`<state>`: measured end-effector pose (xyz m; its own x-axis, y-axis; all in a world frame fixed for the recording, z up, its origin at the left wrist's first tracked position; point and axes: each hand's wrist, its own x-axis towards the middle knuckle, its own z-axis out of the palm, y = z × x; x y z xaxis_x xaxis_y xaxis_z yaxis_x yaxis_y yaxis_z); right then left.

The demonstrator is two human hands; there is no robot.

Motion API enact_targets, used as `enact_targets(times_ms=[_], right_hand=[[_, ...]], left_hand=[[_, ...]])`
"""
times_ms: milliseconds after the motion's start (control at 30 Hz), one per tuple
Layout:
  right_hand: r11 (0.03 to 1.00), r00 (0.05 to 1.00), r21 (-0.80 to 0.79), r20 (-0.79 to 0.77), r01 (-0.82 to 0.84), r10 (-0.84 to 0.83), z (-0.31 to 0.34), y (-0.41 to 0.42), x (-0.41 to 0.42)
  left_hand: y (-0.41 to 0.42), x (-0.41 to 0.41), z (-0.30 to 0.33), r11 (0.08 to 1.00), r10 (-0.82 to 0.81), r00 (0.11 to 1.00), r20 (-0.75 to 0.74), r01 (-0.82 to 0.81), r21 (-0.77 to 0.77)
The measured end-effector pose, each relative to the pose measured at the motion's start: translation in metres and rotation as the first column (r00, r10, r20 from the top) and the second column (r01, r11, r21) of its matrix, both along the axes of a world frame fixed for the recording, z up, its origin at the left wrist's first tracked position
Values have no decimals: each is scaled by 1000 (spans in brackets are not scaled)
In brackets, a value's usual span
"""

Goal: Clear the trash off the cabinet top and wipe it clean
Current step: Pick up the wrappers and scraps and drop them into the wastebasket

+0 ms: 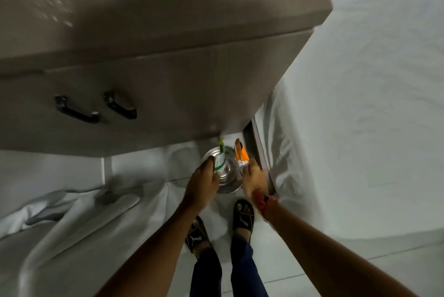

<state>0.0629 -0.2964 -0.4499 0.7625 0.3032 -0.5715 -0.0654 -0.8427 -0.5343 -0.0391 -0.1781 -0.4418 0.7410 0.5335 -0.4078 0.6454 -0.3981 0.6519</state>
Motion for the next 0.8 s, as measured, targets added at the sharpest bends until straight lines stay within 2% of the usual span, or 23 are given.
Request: enact_targets(times_ms=[100,200,300,367,500,567,633,667,733,800], right_hand=[[998,987,-50,-151,48,-55,-70,4,2],[996,958,-60,-276,64,-78,-130,12,-4],[999,939,12,-343,50,-43,-159,13,-16],[1000,950,17,-312,-15,20,-158,9,-21],[957,957,-8,-23,-289,289,-117,17,-15],[907,883,-56,213,-417,419,-78,36,-4],[852,762,-86,407,-516,503,-25,64,8],[838,725,-73,466,-540,508,7,79,11],[819,701,53,550,-571,453,70,103,12],[753,680,225,634,-618,369,139,121,8]], left_hand=[[0,3,-67,981,139,980,-141,-155,-112],[-5,6,-128,969,165,952,-257,-206,-139],[-9,6,-161,962,172,942,-289,-223,-155],[-8,3,-162,965,192,945,-266,-231,-125],[10,-4,-121,983,180,977,-113,-181,-2],[25,-2,-85,989,121,993,-9,-120,89],[42,3,-37,974,81,993,81,-96,205],[51,6,-9,956,71,991,112,-100,274],[69,12,47,918,83,982,169,-142,371],[88,15,111,902,129,961,246,-217,374]])
